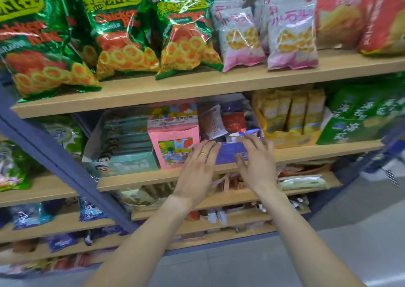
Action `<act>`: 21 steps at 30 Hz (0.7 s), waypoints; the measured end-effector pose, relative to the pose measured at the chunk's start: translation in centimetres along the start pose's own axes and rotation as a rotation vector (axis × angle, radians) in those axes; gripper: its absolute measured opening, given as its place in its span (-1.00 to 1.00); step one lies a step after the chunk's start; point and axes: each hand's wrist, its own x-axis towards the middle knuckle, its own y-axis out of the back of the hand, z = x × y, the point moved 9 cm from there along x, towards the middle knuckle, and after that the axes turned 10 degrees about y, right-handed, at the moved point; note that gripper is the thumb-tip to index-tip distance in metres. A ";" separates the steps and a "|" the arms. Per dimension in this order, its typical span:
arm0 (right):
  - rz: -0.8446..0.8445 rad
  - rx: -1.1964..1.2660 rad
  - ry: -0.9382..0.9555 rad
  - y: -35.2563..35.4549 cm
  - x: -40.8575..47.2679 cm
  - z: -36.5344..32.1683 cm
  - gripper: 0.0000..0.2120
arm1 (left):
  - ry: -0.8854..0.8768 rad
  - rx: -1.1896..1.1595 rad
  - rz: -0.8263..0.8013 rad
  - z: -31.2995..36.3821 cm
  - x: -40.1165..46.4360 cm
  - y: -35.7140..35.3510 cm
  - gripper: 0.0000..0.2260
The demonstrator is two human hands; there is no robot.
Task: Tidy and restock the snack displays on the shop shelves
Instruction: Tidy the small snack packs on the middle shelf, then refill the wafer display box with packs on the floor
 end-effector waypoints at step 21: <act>0.207 0.649 -0.585 4.7 -4.9 8.0 -0.81 | 0.686 -0.565 0.296 -0.1 -5.1 1.9 -0.87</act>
